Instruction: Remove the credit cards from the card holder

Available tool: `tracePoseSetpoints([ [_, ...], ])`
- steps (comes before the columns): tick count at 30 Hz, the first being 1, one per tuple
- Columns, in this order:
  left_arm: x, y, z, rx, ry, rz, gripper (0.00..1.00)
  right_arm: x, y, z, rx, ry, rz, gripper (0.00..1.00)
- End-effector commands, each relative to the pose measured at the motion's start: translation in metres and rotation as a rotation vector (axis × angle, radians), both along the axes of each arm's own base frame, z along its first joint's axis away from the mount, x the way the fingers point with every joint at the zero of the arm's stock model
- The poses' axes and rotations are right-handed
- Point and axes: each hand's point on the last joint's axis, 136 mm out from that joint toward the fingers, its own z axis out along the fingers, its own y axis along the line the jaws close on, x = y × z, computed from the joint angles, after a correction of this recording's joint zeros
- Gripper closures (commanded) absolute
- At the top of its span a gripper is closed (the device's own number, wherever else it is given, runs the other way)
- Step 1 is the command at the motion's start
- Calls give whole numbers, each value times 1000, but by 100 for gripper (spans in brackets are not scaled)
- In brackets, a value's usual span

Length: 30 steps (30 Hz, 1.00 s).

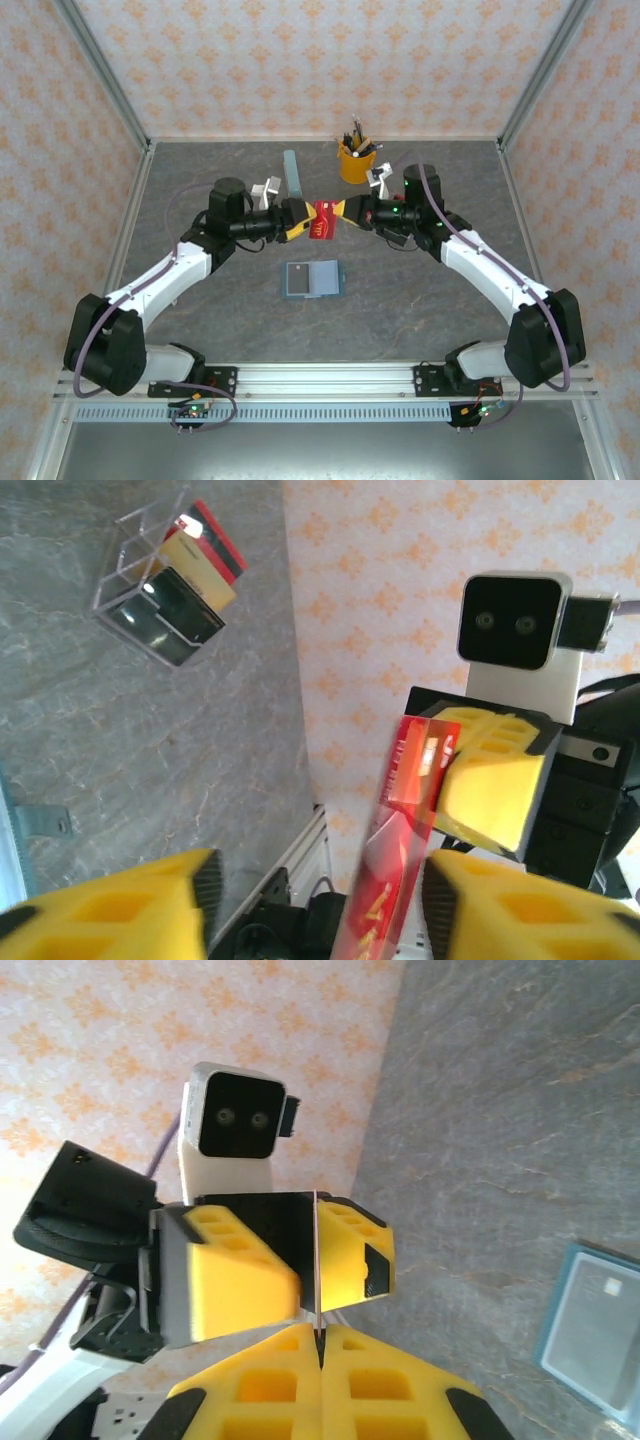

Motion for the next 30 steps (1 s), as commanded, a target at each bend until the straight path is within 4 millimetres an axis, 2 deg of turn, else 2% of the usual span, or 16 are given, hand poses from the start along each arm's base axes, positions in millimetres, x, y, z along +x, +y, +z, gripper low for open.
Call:
tracePoseSetpoints([
  [1,0,-9,34,-78,-85,-45,58,0,4,24,69,-42,27,100],
  [8,2,-11,45,-122,-112,-35,91,6,6,18,74,-17,10,99],
  [10,3,-10,46,-122,-113,-17,100,7,5,20,95,-13,-5,89],
  [11,3,-10,47,-123,-114,-7,100,8,5,21,110,-11,-17,82],
  [14,6,-9,50,-125,-117,34,100,9,6,23,149,2,-49,71],
  [17,8,-7,54,-128,-118,77,100,9,8,23,181,13,-85,69],
  [21,10,-3,55,-120,-116,120,100,9,7,28,229,10,-122,72],
  [30,7,1,51,-95,-97,133,100,8,3,43,221,-39,-144,98],
])
